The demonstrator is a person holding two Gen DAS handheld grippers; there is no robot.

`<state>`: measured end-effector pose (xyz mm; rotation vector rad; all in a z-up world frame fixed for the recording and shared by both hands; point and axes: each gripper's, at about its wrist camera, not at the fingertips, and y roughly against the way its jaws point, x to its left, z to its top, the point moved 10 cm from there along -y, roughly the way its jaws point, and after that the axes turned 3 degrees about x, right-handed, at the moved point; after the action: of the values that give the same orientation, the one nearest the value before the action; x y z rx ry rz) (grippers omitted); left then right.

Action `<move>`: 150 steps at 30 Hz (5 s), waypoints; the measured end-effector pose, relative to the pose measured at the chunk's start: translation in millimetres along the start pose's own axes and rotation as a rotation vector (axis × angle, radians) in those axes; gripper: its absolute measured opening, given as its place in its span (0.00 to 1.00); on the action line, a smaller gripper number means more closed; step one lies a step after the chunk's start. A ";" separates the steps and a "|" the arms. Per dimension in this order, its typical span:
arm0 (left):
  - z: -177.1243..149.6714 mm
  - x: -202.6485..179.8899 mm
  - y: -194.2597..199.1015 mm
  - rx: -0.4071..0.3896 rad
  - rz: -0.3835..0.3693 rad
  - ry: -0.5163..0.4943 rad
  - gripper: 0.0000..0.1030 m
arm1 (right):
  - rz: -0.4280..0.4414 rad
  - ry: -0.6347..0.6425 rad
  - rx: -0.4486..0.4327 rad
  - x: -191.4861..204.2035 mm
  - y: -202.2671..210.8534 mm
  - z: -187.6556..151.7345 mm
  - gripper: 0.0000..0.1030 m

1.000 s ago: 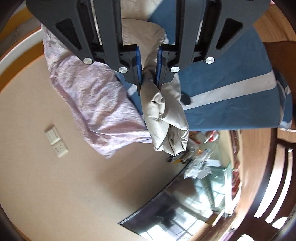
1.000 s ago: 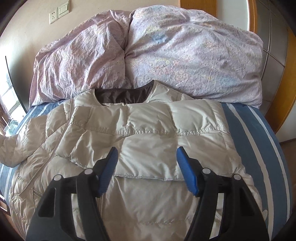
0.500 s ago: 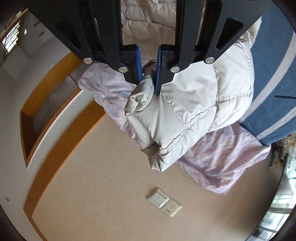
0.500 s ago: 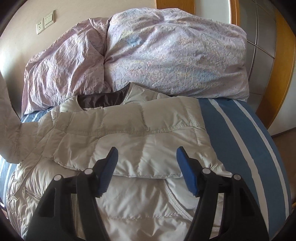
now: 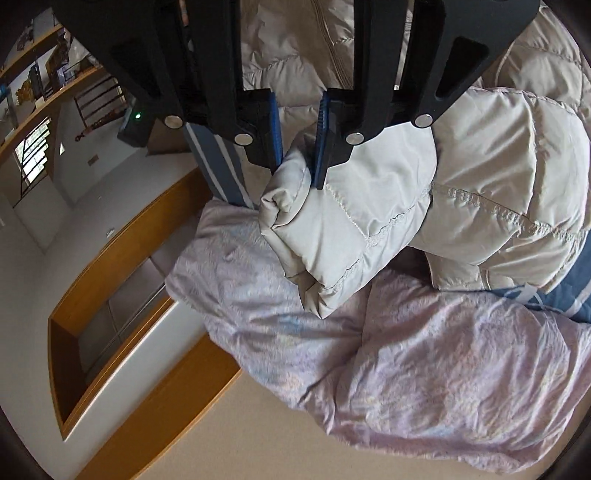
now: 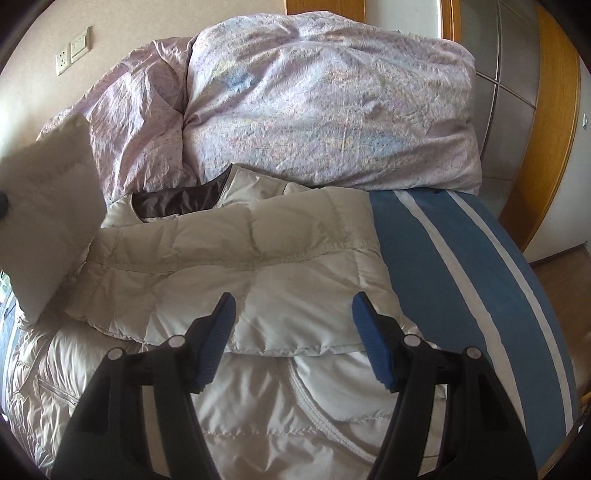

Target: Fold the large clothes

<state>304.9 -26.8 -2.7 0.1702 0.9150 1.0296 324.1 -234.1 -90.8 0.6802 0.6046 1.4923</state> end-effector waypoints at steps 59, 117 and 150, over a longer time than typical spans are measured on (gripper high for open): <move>37.4 165.6 13.1 -0.062 0.647 -0.259 0.96 | 0.182 0.148 0.001 136.6 -66.6 43.8 0.39; -148.4 225.4 202.1 0.146 0.162 0.108 0.99 | 0.448 -0.268 0.320 -135.4 90.6 -143.8 0.96; -197.3 217.0 194.2 0.207 0.019 0.252 0.58 | 0.661 -0.319 0.462 -115.9 79.4 -195.2 0.57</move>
<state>75.7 195.1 -150.9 0.2260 1.2519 0.9866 127.0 -345.7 -171.6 1.5576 0.4992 1.8008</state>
